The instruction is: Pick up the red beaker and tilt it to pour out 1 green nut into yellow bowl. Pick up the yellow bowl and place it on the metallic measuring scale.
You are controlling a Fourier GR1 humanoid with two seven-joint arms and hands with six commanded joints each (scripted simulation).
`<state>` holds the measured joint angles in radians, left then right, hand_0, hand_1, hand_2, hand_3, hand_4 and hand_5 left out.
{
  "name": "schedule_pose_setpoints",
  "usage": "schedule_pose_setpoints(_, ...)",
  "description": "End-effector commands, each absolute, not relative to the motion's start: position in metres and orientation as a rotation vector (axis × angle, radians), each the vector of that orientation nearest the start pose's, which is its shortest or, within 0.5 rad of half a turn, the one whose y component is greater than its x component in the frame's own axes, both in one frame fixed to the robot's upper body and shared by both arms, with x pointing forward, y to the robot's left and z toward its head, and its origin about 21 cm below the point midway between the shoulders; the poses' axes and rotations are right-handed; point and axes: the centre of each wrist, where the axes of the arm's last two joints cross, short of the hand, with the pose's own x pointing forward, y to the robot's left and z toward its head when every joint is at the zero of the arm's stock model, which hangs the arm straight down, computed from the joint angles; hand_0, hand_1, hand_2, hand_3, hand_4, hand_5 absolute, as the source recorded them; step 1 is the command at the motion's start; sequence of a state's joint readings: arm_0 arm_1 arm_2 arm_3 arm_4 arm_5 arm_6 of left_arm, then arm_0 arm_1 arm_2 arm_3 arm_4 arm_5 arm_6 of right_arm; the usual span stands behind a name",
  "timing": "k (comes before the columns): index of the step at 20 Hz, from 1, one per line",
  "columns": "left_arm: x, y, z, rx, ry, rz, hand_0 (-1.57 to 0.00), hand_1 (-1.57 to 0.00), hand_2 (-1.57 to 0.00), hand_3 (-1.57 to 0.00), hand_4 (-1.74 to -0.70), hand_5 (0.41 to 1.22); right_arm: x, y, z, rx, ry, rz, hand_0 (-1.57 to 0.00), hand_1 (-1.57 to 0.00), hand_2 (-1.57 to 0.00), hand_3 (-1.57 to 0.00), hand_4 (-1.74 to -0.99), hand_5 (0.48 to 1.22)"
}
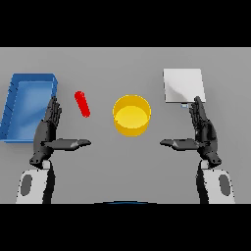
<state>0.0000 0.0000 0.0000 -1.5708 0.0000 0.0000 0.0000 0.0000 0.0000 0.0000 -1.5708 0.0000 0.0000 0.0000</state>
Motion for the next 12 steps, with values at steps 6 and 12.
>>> schedule_pose_setpoints(6, 0.246, 0.226, -0.004, -0.006, -1.575, -0.003, 0.00, 0.00, 0.00, 0.00, -1.20, 0.652, 0.253, -0.220, -0.002, -0.001, -1.569, 0.002, 0.00, 0.00, 0.00, 0.00, -1.245, 0.681)
schedule_pose_setpoints(12, 0.226, 0.227, 0.016, 0.090, -1.571, -0.200, 0.00, 0.00, 0.00, 0.00, -1.22, 0.660, 0.227, -0.214, 0.010, -0.221, -1.692, 0.295, 0.00, 0.00, 0.00, 0.00, -1.235, 0.678)
